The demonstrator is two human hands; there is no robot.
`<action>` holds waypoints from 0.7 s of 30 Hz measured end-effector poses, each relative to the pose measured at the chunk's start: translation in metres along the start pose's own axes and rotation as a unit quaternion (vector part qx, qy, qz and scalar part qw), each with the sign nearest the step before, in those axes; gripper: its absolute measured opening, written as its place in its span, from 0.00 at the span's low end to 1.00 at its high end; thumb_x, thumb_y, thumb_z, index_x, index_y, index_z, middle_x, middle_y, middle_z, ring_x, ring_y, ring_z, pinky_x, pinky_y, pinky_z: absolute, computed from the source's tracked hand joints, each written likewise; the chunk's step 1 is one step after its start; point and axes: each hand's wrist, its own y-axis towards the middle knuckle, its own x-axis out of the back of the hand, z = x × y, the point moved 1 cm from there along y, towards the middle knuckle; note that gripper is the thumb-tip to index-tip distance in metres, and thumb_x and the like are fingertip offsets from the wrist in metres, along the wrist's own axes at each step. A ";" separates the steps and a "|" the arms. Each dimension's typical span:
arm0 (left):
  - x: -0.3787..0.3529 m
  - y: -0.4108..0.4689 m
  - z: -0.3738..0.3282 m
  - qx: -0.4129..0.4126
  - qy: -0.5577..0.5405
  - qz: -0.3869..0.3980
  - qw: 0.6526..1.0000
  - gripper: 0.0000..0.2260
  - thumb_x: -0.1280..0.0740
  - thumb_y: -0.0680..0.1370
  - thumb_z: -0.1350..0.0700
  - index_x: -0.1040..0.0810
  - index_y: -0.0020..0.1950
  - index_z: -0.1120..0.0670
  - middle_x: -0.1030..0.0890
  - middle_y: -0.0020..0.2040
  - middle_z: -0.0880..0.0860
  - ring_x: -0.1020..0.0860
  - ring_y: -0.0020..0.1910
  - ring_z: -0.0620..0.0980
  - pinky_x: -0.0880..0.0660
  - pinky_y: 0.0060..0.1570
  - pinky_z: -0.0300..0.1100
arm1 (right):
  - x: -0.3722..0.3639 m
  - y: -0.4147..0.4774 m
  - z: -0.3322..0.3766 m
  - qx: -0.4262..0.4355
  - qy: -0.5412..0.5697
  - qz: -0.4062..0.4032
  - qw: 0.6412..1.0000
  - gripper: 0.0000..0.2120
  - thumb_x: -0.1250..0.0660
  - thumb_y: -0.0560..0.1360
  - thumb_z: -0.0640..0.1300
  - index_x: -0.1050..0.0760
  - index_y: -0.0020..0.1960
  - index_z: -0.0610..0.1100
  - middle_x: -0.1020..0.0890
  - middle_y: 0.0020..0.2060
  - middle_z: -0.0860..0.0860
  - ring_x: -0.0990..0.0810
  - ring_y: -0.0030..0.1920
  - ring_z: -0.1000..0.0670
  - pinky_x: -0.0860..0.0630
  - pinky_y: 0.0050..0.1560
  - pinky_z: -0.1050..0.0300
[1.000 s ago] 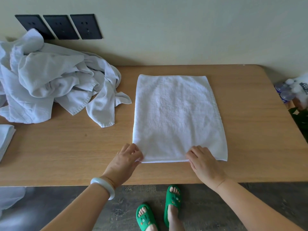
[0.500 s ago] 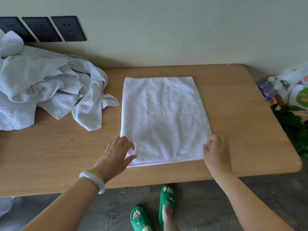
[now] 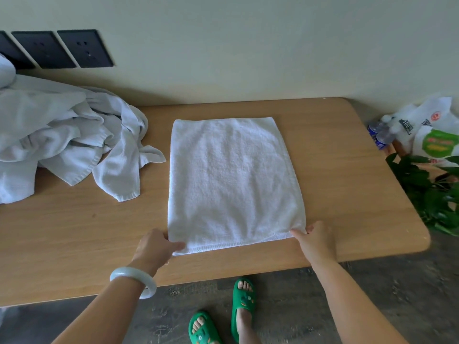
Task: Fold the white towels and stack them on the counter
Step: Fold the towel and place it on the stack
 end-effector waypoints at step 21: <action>0.002 -0.002 -0.007 0.008 -0.024 -0.014 1.000 0.05 0.27 0.74 0.59 0.21 0.40 0.55 0.20 0.31 0.57 0.23 0.30 0.52 0.20 0.42 0.49 | 0.016 0.004 0.015 -0.079 0.051 0.078 0.993 0.06 0.33 0.74 0.32 0.29 0.41 0.39 0.28 0.38 0.43 0.24 0.37 0.45 0.25 0.37 0.54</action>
